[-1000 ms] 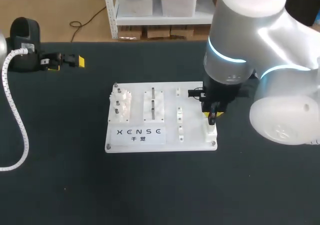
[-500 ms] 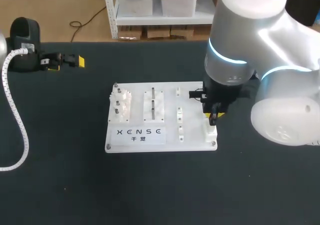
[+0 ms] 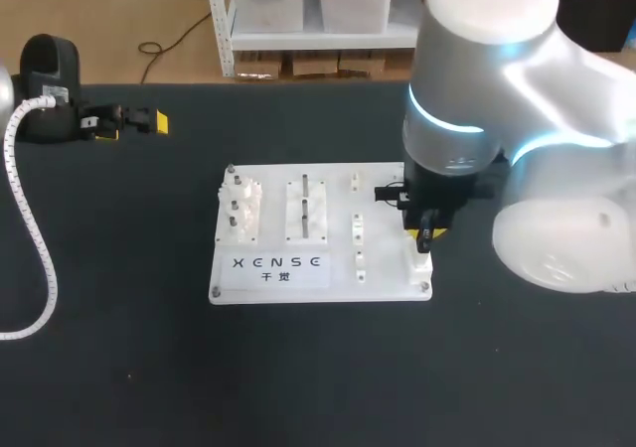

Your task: Insert the USB connector, Ethernet cable, and multi-pin plug into their matching sockets one by one.

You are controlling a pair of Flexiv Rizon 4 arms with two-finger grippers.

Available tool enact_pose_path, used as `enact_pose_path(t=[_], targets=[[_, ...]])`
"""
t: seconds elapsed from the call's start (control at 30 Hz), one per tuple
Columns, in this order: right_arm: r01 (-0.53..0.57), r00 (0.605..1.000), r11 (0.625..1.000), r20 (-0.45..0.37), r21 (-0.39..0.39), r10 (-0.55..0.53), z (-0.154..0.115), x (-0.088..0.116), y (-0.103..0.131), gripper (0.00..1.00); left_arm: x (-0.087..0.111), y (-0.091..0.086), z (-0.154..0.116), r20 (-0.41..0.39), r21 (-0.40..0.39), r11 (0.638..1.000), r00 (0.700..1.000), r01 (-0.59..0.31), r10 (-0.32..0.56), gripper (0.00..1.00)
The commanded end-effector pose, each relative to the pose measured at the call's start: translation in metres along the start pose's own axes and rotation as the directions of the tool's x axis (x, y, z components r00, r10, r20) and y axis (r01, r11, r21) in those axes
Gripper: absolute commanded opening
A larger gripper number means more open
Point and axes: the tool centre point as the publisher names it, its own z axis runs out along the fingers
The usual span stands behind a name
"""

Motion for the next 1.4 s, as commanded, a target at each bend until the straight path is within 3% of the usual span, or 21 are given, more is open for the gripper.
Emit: enact_pose_path(t=[0.03,0.37,0.63,0.67,0.7,0.73,0.9,1.1,1.4], targets=[[-0.006,1.000,1.000,-0.027,0.014,0.006,0.029,0.008,0.003,0.00,0.000,0.000,0.000,0.000,0.000,1.000,1.000,0.000,0.000,1.00],[-0.021,0.993,0.999,-0.113,0.029,0.024,0.050,0.003,0.004,0.00,0.000,0.000,0.000,0.000,0.000,1.000,1.000,0.000,0.000,1.00],[-0.016,0.992,1.000,-0.124,-0.014,0.014,0.035,-0.009,-0.001,0.00,0.000,0.000,0.000,0.000,0.000,1.000,1.000,0.000,0.000,1.00],[-0.011,0.993,1.000,-0.117,-0.022,0.009,0.030,-0.011,-0.002,0.29,0.000,0.000,0.000,0.000,0.000,1.000,1.000,0.000,0.000,1.00],[-0.011,0.994,1.000,-0.109,-0.021,0.008,0.027,-0.013,-0.003,0.47,0.000,0.000,0.000,0.000,0.000,1.000,1.000,0.000,0.000,1.00],[-0.013,0.994,0.999,-0.106,-0.037,0.010,0.021,-0.016,-0.004,1.00,0.000,0.000,0.000,0.000,0.000,1.000,1.000,0.000,0.000,1.00],[-0.007,0.999,0.997,-0.040,-0.074,0.004,-0.008,-0.037,-0.010,1.00,0.000,0.000,0.000,0.000,0.000,1.000,1.000,0.000,0.000,1.00],[-0.031,0.998,0.997,0.046,-0.072,0.034,-0.022,-0.064,-0.015,1.00,0.000,0.000,0.000,0.000,0.000,1.000,1.000,0.000,0.000,1.00],[-0.022,0.998,0.997,0.056,-0.068,0.026,-0.023,-0.066,-0.015,1.00,0.000,0.000,0.000,0.000,0.000,1.000,1.000,0.000,0.000,1.00]])
